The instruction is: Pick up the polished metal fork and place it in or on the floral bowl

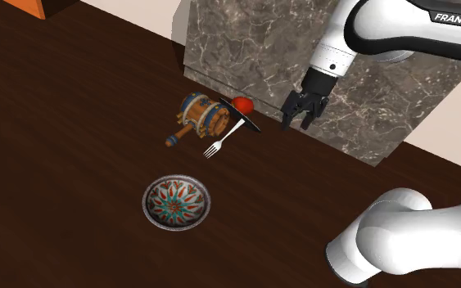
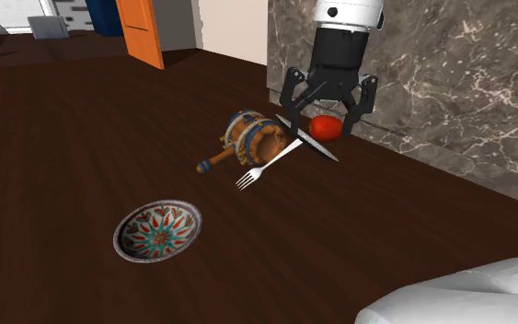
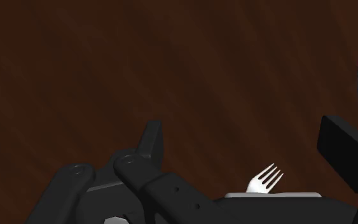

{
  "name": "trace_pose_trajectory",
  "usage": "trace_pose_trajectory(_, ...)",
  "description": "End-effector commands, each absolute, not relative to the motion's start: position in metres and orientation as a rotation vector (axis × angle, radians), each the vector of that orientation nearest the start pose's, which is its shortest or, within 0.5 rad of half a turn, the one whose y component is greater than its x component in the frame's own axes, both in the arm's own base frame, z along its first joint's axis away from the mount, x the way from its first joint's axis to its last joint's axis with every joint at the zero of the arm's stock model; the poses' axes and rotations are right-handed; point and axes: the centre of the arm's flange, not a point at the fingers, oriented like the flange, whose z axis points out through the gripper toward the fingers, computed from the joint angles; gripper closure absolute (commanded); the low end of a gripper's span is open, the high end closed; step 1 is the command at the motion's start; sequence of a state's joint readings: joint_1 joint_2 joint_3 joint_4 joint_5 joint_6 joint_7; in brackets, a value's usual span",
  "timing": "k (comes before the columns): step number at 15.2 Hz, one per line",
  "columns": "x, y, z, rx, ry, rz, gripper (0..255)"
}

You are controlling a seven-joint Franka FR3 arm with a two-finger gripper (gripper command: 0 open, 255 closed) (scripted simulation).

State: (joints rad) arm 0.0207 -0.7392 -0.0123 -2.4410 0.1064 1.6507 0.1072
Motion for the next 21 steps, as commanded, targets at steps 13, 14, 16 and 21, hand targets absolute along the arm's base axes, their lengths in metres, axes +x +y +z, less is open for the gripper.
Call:
trace_pose_trajectory(13, 0.452, 0.044, 0.458, -2.803, 0.994, 0.216, 0)
trace_pose_trajectory(14, 0.463, 0.043, 0.450, -2.774, 1.060, 0.226, 0)
trace_pose_trajectory(16, 0.485, 0.041, 0.434, -2.712, 1.189, 0.245, 0)
trace_pose_trajectory(21, 0.535, 0.026, 0.392, -2.533, 1.497, 0.291, 0)
